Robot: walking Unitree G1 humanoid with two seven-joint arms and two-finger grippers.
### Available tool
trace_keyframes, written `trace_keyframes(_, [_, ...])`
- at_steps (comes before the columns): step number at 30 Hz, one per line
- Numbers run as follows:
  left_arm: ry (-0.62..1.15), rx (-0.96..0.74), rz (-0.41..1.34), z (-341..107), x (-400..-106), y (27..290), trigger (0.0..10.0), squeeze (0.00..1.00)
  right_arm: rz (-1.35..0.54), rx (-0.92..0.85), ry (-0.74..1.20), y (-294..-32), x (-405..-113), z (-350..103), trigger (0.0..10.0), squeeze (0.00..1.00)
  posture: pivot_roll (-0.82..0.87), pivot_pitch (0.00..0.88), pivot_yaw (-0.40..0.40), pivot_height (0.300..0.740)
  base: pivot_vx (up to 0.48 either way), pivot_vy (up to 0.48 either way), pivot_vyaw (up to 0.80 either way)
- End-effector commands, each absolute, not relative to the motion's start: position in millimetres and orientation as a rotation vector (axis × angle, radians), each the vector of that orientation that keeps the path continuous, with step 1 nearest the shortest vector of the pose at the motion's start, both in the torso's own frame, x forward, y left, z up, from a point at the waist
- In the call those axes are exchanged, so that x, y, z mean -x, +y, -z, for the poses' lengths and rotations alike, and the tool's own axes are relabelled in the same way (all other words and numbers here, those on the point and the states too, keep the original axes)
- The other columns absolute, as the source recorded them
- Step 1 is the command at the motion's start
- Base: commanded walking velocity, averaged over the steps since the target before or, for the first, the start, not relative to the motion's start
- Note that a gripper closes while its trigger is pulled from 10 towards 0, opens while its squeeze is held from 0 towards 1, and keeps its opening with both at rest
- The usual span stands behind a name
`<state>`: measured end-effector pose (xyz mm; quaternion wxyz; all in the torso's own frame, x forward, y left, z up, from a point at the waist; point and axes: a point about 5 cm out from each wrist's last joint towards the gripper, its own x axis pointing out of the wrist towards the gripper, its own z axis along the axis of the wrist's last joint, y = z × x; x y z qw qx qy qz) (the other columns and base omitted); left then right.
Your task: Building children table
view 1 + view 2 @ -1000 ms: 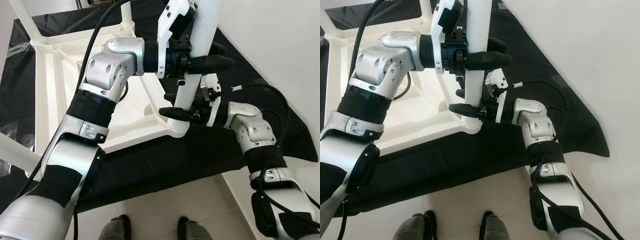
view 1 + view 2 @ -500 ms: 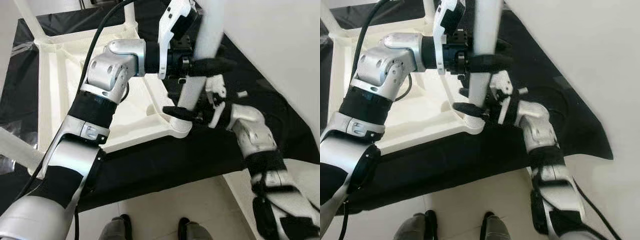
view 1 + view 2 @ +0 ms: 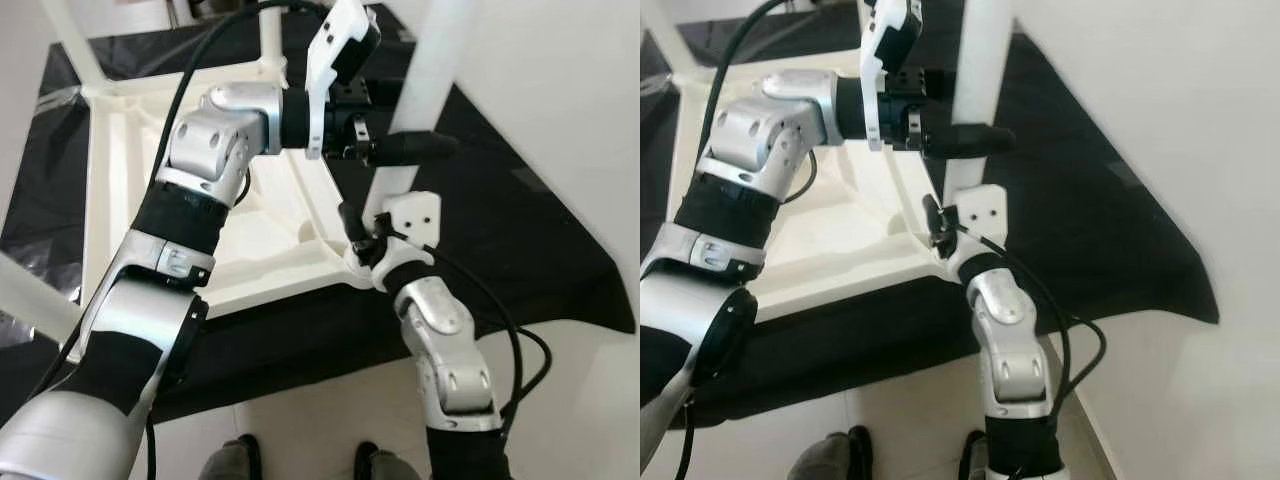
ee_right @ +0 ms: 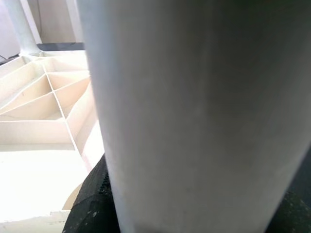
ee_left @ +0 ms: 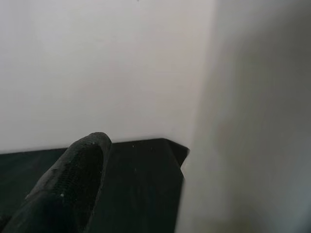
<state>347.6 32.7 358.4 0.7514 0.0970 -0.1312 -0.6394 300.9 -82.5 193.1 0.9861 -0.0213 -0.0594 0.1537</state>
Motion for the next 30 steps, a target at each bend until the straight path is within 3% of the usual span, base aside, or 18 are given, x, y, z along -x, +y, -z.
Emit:
trace_keyframes(1, [-0.287, -0.225, 1.393, -359, -348, 32, 10.0, 0.00, -0.324, 0.007, 0.138, -66, -302, -148, 0.0, 0.00, 0.01, 0.230, -0.018, 0.740, 0.000, 0.000, 0.00])
trace_keyframes(2, [-0.289, -0.218, 1.393, -360, -348, 33, 8.3, 0.00, -0.324, 0.014, 0.133, -66, -302, -150, 0.0, 0.00, 0.01, 0.231, -0.019, 0.740, 0.000, 0.000, 0.00])
trace_keyframes(3, [-0.290, -0.207, 1.400, -359, -348, 33, 1.7, 0.00, -0.303, 0.019, 0.134, -65, -300, -154, 0.0, 0.00, 0.01, 0.231, -0.018, 0.740, 0.000, 0.000, 0.00])
trace_keyframes(4, [-0.291, -0.202, 1.410, -359, -347, 34, 0.0, 0.00, -0.292, 0.023, 0.134, -64, -299, -156, 0.0, 0.00, 0.01, 0.231, -0.018, 0.740, 0.000, 0.000, 0.00])
trace_keyframes(9, [-0.286, -0.207, 1.428, -358, -345, 33, 0.0, 0.00, -0.308, 0.014, 0.106, -64, -299, -165, 0.0, 0.00, 0.01, 0.231, -0.017, 0.740, 0.000, 0.000, 0.00])
trace_keyframes(10, [-0.286, -0.207, 1.429, -358, -345, 33, 0.0, 0.00, -0.341, 0.019, 0.091, -63, -300, -168, 7.3, 0.00, 0.00, 0.231, -0.017, 0.740, 0.000, 0.000, 0.00])
trace_keyframes(11, [-0.285, -0.208, 1.430, -358, -345, 32, 0.0, 0.00, -0.365, 0.024, 0.082, -63, -300, -170, 7.3, 0.00, 0.00, 0.231, -0.017, 0.740, 0.000, 0.000, 0.00])
trace_keyframes(12, [-0.286, -0.209, 1.429, -358, -345, 32, 0.0, 0.00, -0.457, 0.058, 0.022, -68, -307, -174, 10.0, 0.00, 0.00, 0.230, -0.017, 0.740, 0.000, 0.000, 0.00])
trace_keyframes(14, [-0.287, -0.210, 1.429, -359, -346, 31, 0.0, 0.00, -0.478, 0.066, 0.006, -70, -308, -175, 10.0, 0.00, 0.00, 0.230, -0.017, 0.740, 0.000, 0.000, 0.00])
trace_keyframes(15, [-0.287, -0.210, 1.428, -359, -346, 31, 0.0, 0.00, -0.529, 0.065, -0.011, -74, -311, -177, 10.0, 0.76, 0.01, 0.229, -0.018, 0.740, 0.000, 0.000, 0.00])
trace_keyframes(16, [-0.286, -0.211, 1.428, -358, -346, 31, 0.0, 0.00, -0.598, 0.057, -0.026, -79, -314, -180, 10.0, 1.00, 0.01, 0.229, -0.018, 0.740, 0.000, 0.000, 0.00])
trace_keyframes(19, [-0.283, -0.215, 1.434, -358, -346, 31, 0.0, 0.00, -0.853, 0.054, -0.118, -99, -316, -200, 10.0, 1.00, 0.01, 0.227, -0.016, 0.740, 0.000, 0.000, 0.00])
trace_keyframes(21, [-0.281, -0.216, 1.437, -358, -345, 31, 0.0, 0.00, -0.925, 0.098, -0.154, -110, -318, -209, 10.0, 1.00, 0.01, 0.228, -0.016, 0.740, 0.000, 0.000, 0.00])
trace_keyframes(22, [-0.280, -0.218, 1.439, -358, -345, 31, 0.0, 0.00, -0.966, 0.139, -0.143, -121, -323, -211, 10.0, 0.79, 0.01, 0.226, -0.015, 0.740, 0.000, 0.000, 0.00])
trace_keyframes(23, [-0.279, -0.219, 1.440, -358, -345, 31, 0.0, 0.00, -0.989, 0.161, -0.131, -128, -326, -212, 10.0, 0.79, 0.01, 0.226, -0.015, 0.740, 0.000, 0.000, 0.00])
trace_keyframes(24, [-0.279, -0.221, 1.442, -358, -345, 31, 0.0, 0.00, -1.016, 0.192, -0.112, -138, -333, -214, 10.0, 0.00, 0.01, 0.225, -0.013, 0.740, 0.000, 0.000, 0.00])
trace_keyframes(30, [-0.280, -0.225, 1.445, -359, -345, 32, 0.0, 0.00, -1.048, 0.185, -0.085, -155, -354, -224, 10.0, 0.00, 0.02, 0.223, -0.011, 0.740, 0.000, 0.000, 0.00])
